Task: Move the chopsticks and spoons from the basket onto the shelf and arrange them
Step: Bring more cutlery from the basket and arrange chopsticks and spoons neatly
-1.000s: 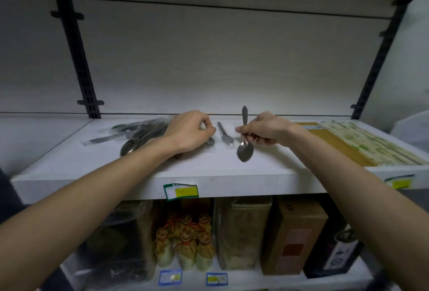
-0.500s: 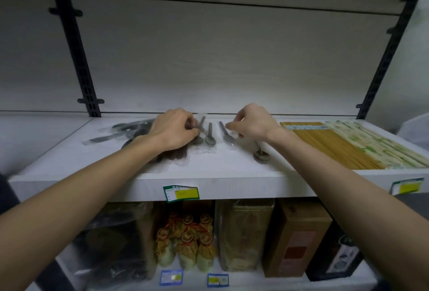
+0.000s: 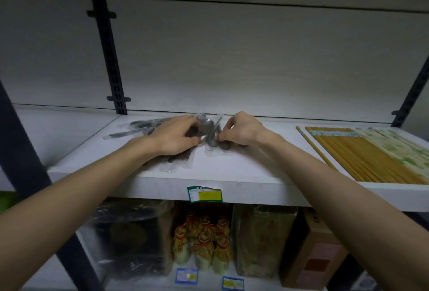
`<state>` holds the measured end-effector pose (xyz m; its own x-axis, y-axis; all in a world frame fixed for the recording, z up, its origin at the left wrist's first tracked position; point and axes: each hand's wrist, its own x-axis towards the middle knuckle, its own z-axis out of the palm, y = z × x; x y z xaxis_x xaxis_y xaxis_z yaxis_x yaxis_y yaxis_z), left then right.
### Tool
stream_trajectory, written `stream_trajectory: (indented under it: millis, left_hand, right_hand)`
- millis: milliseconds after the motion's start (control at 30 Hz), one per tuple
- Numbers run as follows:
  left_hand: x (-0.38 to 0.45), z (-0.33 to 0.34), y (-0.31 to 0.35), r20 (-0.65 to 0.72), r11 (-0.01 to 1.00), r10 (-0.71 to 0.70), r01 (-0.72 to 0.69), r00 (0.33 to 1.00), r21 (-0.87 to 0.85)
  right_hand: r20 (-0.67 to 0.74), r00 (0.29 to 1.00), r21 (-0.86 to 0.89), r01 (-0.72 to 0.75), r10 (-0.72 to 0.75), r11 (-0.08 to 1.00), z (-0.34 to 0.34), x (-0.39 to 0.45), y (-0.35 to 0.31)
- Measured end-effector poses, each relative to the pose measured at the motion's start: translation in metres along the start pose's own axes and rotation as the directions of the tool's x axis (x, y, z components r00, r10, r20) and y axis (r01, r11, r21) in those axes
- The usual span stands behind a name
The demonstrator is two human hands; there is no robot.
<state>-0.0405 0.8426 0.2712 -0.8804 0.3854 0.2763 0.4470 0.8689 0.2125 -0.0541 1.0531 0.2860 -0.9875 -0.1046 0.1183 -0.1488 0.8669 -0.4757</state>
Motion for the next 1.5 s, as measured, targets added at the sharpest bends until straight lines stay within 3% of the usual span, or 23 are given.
stream_trajectory:
  millis: [100,233,467,733,900,1067,1267,1400,1500]
  left_hand:
    - [-0.008,0.002,-0.009,-0.079,0.996,-0.038,0.032,0.996,-0.079]
    - [-0.012,-0.001,-0.015,-0.112,0.992,-0.1,0.091,0.989,-0.082]
    - [-0.019,0.001,-0.025,-0.141,0.965,-0.146,0.109,0.979,-0.237]
    - [-0.018,0.001,-0.032,-0.183,0.94,-0.208,0.145,0.961,-0.309]
    - [-0.021,-0.001,-0.034,-0.227,0.963,-0.192,0.139,0.955,-0.231]
    - [-0.016,-0.005,-0.021,-0.262,0.972,-0.198,0.156,0.944,-0.174]
    - [0.007,-0.001,0.019,-0.352,0.968,-0.163,0.08,0.922,-0.239]
    - [0.021,0.013,0.045,-0.276,0.93,-0.193,0.085,0.942,-0.358]
    - [0.029,0.024,0.065,-0.211,0.917,-0.14,0.046,0.967,-0.396]
  right_hand:
    - [-0.085,0.996,-0.041,0.016,-0.02,0.999,0.003,0.0,-0.003]
    - [-0.198,0.98,0.098,0.044,-0.024,0.994,0.009,0.006,-0.012]
    - [-0.001,0.999,0.151,0.035,-0.035,0.988,0.023,0.021,-0.035]
    - [-0.012,0.999,0.232,-0.047,0.052,0.972,0.029,0.027,-0.04]
    - [-0.075,0.991,0.556,-0.047,0.107,0.83,0.018,0.015,-0.041]
    - [-0.16,0.986,0.66,0.069,0.05,0.748,-0.022,-0.011,-0.032]
    - [-0.225,0.954,0.671,0.007,0.195,0.741,-0.046,-0.043,0.027]
    - [-0.244,0.909,0.726,-0.061,0.339,0.685,-0.05,-0.068,0.063]
    - [-0.275,0.876,0.729,-0.079,0.397,0.68,-0.055,-0.088,0.084]
